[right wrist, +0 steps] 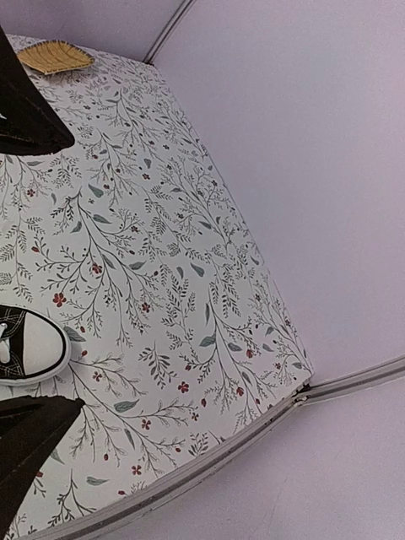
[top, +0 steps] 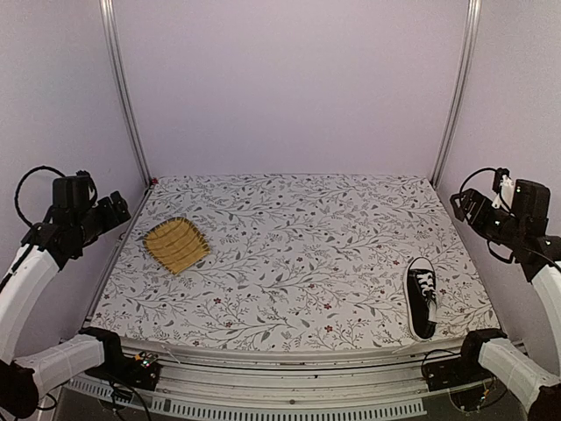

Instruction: Tie the shoes

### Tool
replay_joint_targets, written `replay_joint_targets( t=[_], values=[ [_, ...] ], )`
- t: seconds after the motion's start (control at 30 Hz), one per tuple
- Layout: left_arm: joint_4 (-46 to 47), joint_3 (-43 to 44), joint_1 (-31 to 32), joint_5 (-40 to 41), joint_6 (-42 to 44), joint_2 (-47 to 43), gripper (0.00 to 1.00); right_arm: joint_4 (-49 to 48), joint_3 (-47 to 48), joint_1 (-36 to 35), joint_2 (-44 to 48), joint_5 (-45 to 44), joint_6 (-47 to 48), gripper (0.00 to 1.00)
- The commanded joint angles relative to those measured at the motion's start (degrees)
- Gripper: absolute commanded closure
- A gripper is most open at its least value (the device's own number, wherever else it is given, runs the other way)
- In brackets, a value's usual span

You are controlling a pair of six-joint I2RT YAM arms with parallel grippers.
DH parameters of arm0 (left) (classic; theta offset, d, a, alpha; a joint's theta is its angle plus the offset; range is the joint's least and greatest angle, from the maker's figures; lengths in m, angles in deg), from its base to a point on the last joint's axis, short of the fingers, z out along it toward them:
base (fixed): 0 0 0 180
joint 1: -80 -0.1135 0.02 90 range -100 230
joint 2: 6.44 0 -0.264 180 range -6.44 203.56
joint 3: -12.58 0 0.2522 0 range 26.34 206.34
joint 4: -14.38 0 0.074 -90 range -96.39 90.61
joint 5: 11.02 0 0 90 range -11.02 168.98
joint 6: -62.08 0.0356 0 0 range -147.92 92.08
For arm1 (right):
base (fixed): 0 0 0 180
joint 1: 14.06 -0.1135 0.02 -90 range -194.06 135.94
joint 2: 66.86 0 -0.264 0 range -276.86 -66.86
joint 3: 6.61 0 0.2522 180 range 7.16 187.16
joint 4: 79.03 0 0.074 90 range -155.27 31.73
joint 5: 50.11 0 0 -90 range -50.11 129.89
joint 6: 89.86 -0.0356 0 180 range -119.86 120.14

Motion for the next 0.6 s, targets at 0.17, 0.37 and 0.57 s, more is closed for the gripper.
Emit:
replay_joint_targets(
  t=[0.17, 0.37, 0.57],
  values=[
    [9.31, -5.51, 0.58, -9.23, 6.52, -2.2, 0.03, 0.51, -1.51, 0.16, 0.73, -1.75, -4.18, 0.01],
    [9.61, -2.59, 0.33, -14.4, 12.24, -0.4, 0.03, 0.0, -2.36, 0.14, -4.15, 7.04, -0.98, 0.01],
    [15.5, -4.84, 0.2, -20.72, 14.67, 0.43, 0.03, 3.27, -4.83, -7.17, -11.85, 8.96, -2.98, 0.01]
  ],
)
